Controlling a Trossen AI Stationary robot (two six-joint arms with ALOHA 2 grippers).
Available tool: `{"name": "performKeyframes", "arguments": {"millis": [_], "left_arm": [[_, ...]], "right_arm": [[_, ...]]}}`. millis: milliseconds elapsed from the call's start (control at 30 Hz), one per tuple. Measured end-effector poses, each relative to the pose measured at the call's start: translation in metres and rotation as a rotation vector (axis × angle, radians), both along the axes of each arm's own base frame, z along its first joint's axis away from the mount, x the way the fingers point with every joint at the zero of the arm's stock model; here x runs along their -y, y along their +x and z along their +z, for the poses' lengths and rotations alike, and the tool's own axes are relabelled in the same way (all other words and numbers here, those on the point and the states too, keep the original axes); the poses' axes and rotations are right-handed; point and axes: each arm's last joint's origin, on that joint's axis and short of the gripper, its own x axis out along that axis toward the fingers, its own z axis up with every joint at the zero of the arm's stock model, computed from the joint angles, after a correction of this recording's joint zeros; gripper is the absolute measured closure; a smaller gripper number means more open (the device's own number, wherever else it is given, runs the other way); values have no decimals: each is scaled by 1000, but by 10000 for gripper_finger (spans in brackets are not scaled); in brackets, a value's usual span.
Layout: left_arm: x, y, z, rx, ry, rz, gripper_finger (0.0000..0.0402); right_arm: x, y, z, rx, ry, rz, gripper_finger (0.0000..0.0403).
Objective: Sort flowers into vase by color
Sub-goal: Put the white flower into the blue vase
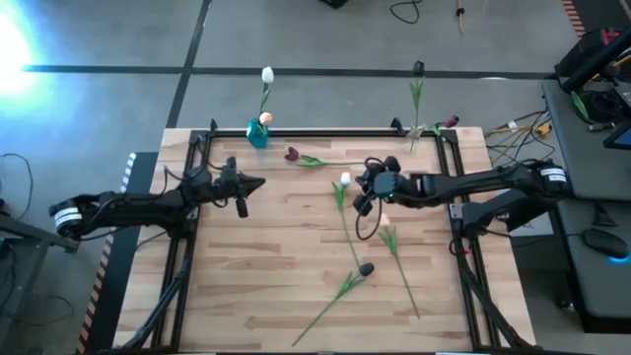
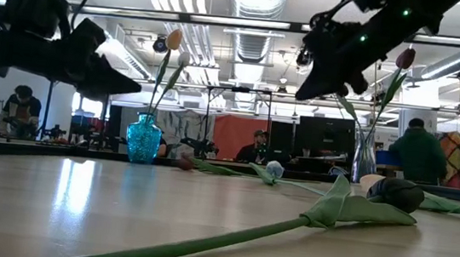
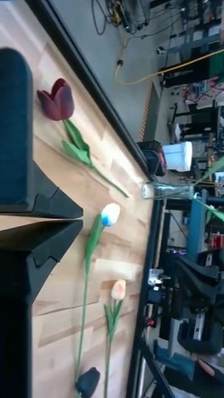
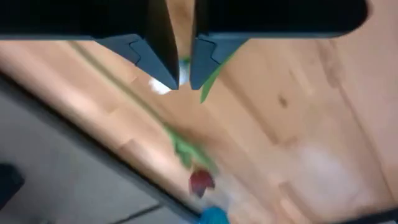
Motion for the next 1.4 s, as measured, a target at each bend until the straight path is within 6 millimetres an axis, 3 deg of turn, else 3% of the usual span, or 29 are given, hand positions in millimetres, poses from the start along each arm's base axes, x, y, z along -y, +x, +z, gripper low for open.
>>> {"name": "performKeyframes", "arguments": {"millis": [367,600,800,1100,1400], "left_arm": [[-3,5,-5,-5,-1,4,401],[-4,7,-9,-20,-10,5,402],[-5,8,-8,-7,-3,5,402],[-5,8,-8,-7,0,5,402],[-5,8,-7,5,-5,6,402]], "right_arm": [[-4,22,-61,-19,257,-221,236],[-2,44,-84,-19,307,-288,212],[10,69,-93,-43,306,-323,225],[34,83,-109,-168,333,-440,267],[37,89,-107,-196,324,-367,358]]}}
